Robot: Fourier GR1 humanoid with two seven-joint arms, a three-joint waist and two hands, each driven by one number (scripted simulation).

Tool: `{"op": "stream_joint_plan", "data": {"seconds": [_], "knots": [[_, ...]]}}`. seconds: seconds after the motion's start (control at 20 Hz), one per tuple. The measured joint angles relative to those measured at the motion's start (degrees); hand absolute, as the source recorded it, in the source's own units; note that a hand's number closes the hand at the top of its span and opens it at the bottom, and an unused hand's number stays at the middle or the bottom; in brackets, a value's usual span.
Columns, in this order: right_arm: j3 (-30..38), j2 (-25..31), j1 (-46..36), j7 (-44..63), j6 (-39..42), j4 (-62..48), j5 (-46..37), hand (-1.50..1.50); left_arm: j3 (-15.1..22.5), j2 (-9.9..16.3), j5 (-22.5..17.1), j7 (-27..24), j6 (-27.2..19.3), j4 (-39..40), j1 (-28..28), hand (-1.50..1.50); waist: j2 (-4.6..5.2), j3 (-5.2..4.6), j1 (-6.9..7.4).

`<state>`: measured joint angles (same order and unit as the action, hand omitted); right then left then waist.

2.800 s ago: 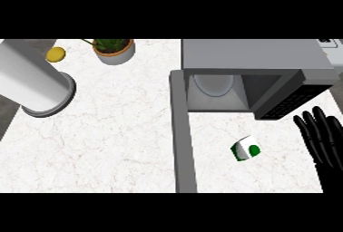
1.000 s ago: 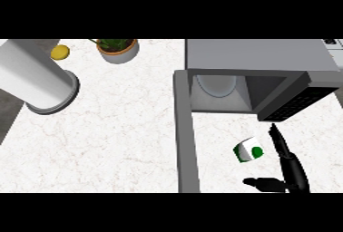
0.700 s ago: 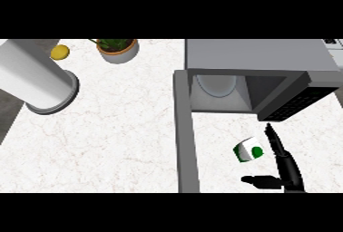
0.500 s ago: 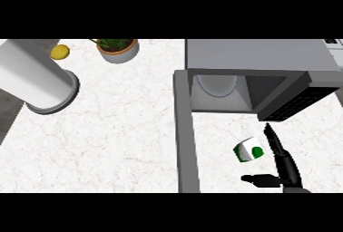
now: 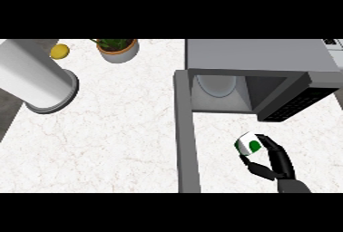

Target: Pick up the milk, place it into the microwave and close the microwave

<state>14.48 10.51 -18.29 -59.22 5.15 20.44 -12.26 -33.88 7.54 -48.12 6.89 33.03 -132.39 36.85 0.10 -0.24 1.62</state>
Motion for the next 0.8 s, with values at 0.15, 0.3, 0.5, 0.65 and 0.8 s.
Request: {"op": "stream_joint_plan", "data": {"seconds": [0.15,0.3,0.5,0.65,0.8], "knots": [[-0.23,-0.24,-1.58,-0.73,-0.03,-1.77,-0.49,1.5,-0.2,0.0,-1.01,-0.03,0.07,-0.18,0.34,-1.5,-0.02,0.0,0.22],[-0.32,-0.86,-3.05,-1.47,-0.41,-2.95,-0.83,1.5,-0.51,0.2,-1.83,-0.11,0.44,-0.06,0.2,-1.5,0.02,0.08,0.28],[0.16,-1.8,-4.3,-1.85,-0.19,-3.79,-0.18,1.5,-0.83,0.35,-2.81,0.19,0.53,-0.16,0.58,-1.5,0.06,0.21,0.23],[1.41,-2.56,-5.27,-1.85,-0.57,-4.4,1.0,1.5,-1.22,0.76,-3.63,0.51,0.77,-0.05,0.29,-1.5,0.12,0.28,0.11],[2.25,-4.06,-6.48,-1.63,-1.53,-4.28,1.86,1.5,-1.7,0.33,-4.39,0.7,1.29,-0.16,0.73,-1.5,0.09,0.3,-0.03]]}}
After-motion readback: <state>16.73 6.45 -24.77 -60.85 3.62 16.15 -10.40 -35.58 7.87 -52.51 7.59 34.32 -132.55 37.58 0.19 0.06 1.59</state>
